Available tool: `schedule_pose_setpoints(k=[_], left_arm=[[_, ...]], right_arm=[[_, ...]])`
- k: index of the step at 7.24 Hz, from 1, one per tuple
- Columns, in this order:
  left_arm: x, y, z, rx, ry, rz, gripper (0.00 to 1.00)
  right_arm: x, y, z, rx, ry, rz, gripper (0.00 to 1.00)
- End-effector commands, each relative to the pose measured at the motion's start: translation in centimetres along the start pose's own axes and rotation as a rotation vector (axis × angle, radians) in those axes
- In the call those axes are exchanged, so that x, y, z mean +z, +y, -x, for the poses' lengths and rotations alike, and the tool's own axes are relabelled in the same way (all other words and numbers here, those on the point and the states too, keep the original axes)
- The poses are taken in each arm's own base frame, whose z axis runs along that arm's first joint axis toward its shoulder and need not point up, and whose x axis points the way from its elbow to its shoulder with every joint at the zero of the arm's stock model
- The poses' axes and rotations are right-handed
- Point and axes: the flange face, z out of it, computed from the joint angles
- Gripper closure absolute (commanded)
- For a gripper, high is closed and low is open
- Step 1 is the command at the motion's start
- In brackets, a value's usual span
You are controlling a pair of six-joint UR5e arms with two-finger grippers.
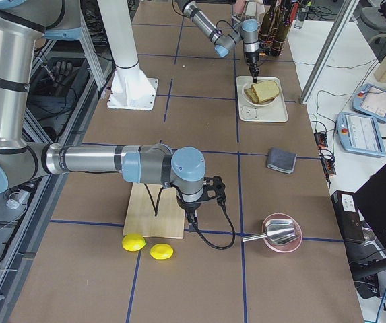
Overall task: Make sandwich and place on tray
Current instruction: 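Lift the plate with the left gripper and carry it onto the tray, then lower the plate onto the tray and open the left gripper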
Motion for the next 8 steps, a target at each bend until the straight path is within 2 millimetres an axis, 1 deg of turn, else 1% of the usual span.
schedule_pose_setpoints(k=[1, 2, 3, 4, 5, 6, 8], left_arm=[[1.4, -0.9, -0.1, 0.033, -0.005, -0.003, 0.87], [1.4, -1.1, 0.1, 0.13, -0.008, -0.003, 0.49], [1.1, -1.2, -0.1, 0.139, -0.005, 0.0, 0.0], [-0.9, -2.7, -0.3, 0.18, 0.019, 0.002, 0.0], [-3.8, -3.0, 0.0, 0.182, 0.026, 0.007, 0.0], [-7.0, -1.3, 1.5, 0.206, 0.018, 0.009, 0.0], [-12.7, 2.9, 7.2, 0.262, -0.013, 0.023, 0.0]], right_arm=[[-0.1, -0.3, -0.1, -0.003, 0.011, -0.001, 0.0], [0.0, -0.4, -0.1, -0.003, 0.01, 0.001, 0.0], [0.0, -0.4, -0.2, -0.002, 0.01, 0.002, 0.0], [0.0, -0.4, -0.2, 0.001, 0.01, 0.002, 0.0], [0.1, -0.4, -0.1, 0.005, 0.01, 0.003, 0.0], [0.1, -0.4, -0.1, 0.005, 0.008, 0.003, 0.0], [0.0, -0.4, -0.1, 0.003, 0.007, 0.0, 0.0]])
